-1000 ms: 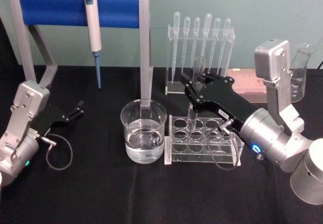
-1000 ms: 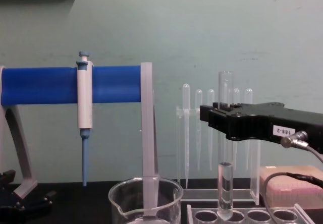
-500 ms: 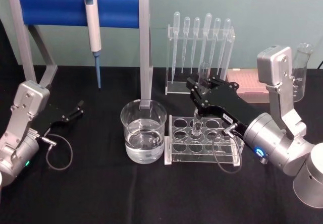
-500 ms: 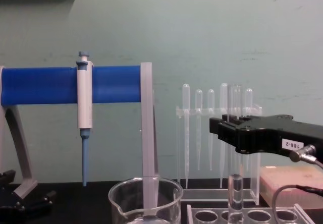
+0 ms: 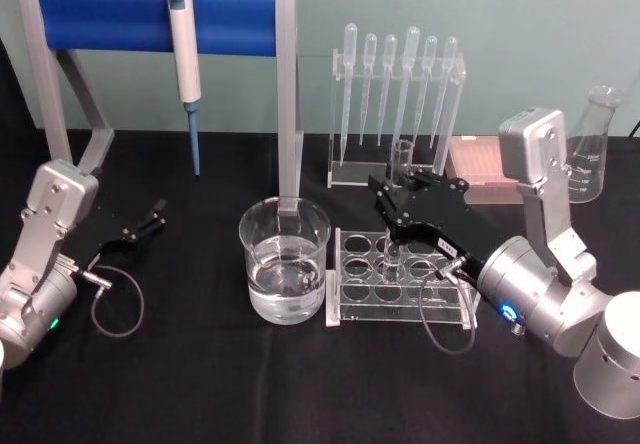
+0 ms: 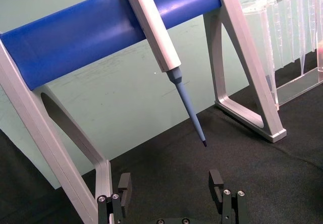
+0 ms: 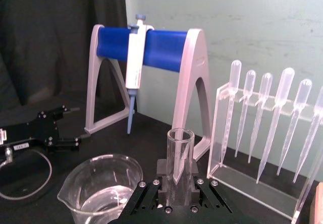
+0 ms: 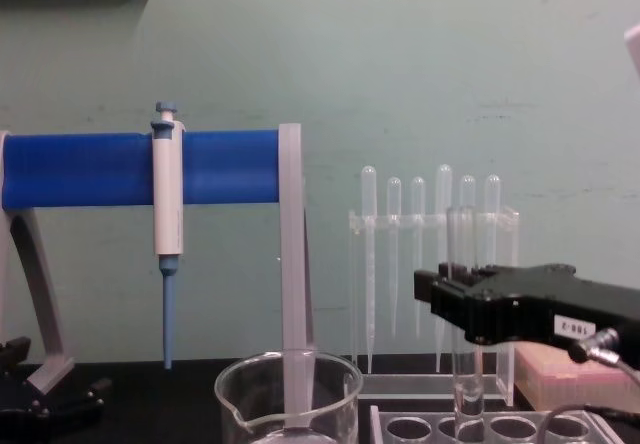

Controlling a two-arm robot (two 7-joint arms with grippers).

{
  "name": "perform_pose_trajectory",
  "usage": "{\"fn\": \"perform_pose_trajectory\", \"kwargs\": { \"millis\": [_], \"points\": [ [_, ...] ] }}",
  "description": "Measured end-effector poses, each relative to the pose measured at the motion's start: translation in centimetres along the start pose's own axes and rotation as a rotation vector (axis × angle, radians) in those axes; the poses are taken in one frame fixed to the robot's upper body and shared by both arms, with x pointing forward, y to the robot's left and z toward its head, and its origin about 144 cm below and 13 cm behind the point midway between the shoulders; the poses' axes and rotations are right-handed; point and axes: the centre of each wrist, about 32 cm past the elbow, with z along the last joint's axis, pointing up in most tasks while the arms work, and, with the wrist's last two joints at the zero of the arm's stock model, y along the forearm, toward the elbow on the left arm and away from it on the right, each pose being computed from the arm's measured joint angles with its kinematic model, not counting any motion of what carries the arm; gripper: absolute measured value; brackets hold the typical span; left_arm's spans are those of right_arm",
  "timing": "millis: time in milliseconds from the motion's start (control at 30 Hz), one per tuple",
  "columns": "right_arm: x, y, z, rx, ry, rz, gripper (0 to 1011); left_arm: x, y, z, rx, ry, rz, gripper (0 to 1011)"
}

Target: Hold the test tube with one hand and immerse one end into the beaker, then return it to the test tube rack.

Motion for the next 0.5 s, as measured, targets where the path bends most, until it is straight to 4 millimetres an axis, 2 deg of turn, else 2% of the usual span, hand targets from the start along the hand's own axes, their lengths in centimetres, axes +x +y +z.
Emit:
{"fn": "perform_pose_trajectory", "kwargs": {
  "millis": [200, 500],
  "points": [
    [-0.1, 0.2, -1.3, -0.031, -0.003, 0.007, 228, 0.0, 0.0, 0.0, 0.000, 0.000, 0.000, 1000],
    [-0.2, 0.8, -1.7, -0.072, -0.042, 0.026, 228, 0.0, 0.0, 0.0, 0.000, 0.000, 0.000, 1000]
  ]
}}
